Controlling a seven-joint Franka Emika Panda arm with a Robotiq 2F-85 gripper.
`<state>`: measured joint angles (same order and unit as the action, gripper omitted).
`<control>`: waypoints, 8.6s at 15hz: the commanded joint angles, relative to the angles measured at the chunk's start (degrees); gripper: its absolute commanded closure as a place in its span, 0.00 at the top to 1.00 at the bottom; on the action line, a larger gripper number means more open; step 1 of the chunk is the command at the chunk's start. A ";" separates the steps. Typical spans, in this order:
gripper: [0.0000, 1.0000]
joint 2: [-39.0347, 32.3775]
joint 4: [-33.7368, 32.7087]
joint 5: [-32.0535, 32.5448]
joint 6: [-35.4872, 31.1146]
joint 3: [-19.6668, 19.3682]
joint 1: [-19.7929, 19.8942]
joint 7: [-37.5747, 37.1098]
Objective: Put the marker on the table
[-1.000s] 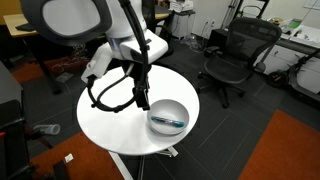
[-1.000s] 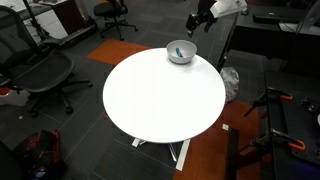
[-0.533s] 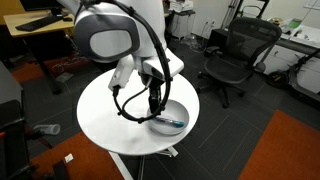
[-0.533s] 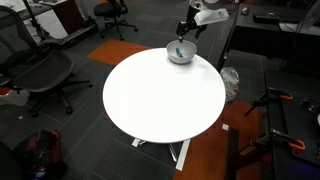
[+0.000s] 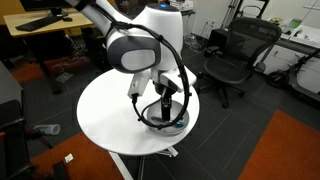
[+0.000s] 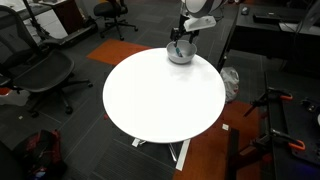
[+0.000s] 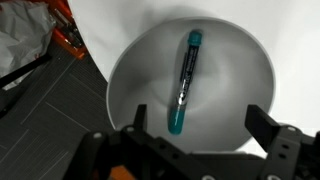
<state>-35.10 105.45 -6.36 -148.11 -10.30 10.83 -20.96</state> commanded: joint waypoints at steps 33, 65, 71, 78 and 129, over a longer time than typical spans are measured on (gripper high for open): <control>0.05 -9.08 -11.91 -1.09 8.70 -0.81 -0.27 0.07; 0.05 20.27 22.77 11.97 -3.12 16.39 -11.83 36.62; 0.19 18.78 21.91 11.39 -2.31 16.66 -12.07 38.87; 0.05 20.40 25.76 15.94 -4.08 15.92 -12.86 38.67; 1.00 19.83 33.16 16.74 -12.22 15.61 -13.08 37.69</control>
<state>-18.78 136.70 8.78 -161.92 6.07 -1.34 17.90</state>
